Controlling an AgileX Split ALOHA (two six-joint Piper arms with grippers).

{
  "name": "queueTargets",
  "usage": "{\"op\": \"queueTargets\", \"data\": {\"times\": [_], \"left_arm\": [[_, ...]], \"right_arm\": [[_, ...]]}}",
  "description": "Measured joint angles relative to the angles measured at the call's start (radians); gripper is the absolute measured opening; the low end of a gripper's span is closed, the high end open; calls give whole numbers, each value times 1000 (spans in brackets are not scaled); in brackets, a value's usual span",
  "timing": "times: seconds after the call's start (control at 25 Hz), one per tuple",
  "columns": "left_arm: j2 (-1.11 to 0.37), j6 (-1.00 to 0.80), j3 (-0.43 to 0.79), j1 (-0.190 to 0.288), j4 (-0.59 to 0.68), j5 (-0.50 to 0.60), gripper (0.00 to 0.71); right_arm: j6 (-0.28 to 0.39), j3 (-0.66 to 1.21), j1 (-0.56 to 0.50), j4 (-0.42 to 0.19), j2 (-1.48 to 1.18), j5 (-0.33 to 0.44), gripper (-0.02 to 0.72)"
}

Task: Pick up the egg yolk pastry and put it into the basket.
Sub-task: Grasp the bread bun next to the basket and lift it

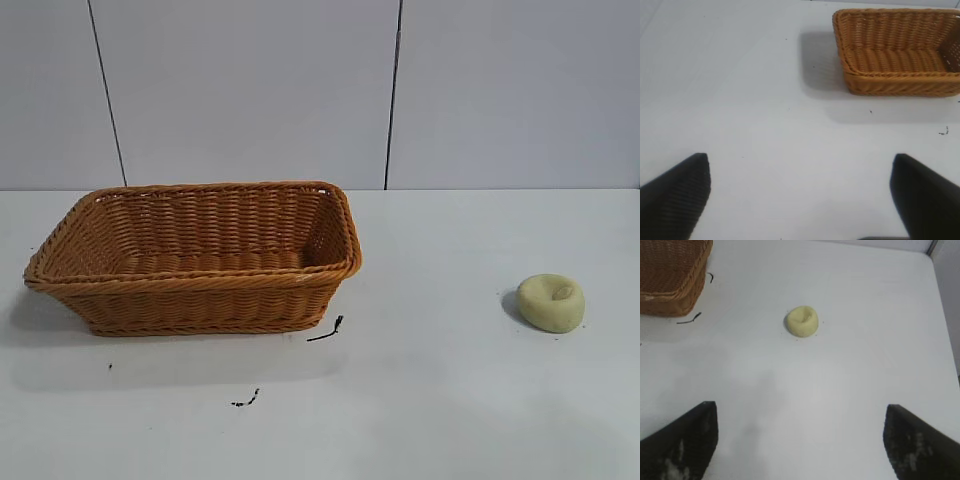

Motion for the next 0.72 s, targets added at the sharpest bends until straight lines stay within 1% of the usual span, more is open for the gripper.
{"op": "queueTargets", "data": {"times": [0.44,0.72], "left_arm": [[0,0,0,0,0,0,696],[0,0,0,0,0,0,696]], "right_arm": [[20,-373,0,0,784,-7,622],[22,-605,0,1,1172,-14,622]]}}
